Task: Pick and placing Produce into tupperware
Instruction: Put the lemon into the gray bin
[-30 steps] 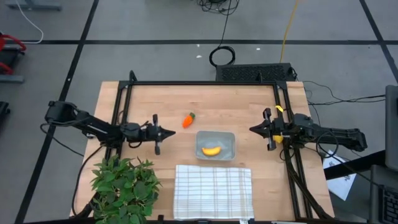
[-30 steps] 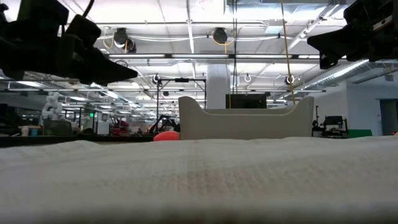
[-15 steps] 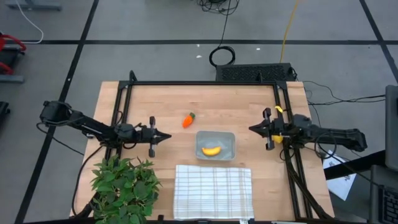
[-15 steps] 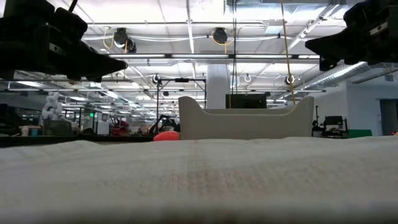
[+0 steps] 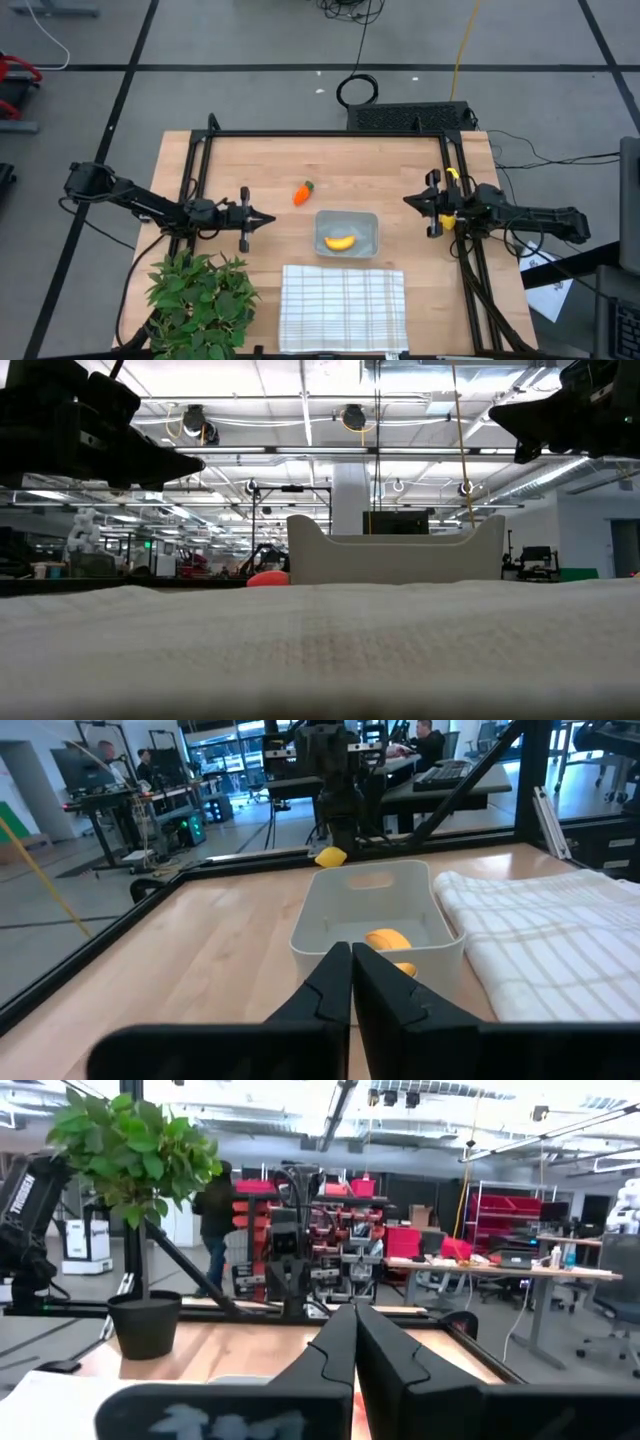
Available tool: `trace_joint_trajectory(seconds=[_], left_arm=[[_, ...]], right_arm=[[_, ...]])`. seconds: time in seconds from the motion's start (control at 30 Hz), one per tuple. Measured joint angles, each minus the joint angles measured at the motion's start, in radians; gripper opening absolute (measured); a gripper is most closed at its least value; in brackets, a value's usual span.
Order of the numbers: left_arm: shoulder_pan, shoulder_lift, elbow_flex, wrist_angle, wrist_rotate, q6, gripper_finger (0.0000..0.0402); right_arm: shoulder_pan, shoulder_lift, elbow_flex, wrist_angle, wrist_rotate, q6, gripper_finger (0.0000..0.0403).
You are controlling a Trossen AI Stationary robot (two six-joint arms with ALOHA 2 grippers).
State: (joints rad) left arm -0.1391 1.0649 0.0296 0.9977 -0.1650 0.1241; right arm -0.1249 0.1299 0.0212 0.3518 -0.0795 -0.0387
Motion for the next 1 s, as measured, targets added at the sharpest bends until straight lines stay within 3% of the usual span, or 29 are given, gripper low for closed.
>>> trace_joint_trajectory(seconds=[0.2, 0.53, 1.0], left_arm=[[0.0, 0.0, 0.0, 0.0, 0.0, 0.002, 0.0002], [0.0, 0.0, 0.0, 0.001, -0.001, 0.003, 0.0028], [0.0, 0.0, 0.0, 0.002, -0.002, 0.003, 0.0005]], right_arm=[[0.0, 0.0, -0.002, -0.004, 0.0, -0.026, 0.0], [0.0, 0.0, -0.002, -0.005, 0.0, -0.034, 0.0], [0.0, 0.0, -0.003, -0.005, 0.0, -0.034, 0.0]])
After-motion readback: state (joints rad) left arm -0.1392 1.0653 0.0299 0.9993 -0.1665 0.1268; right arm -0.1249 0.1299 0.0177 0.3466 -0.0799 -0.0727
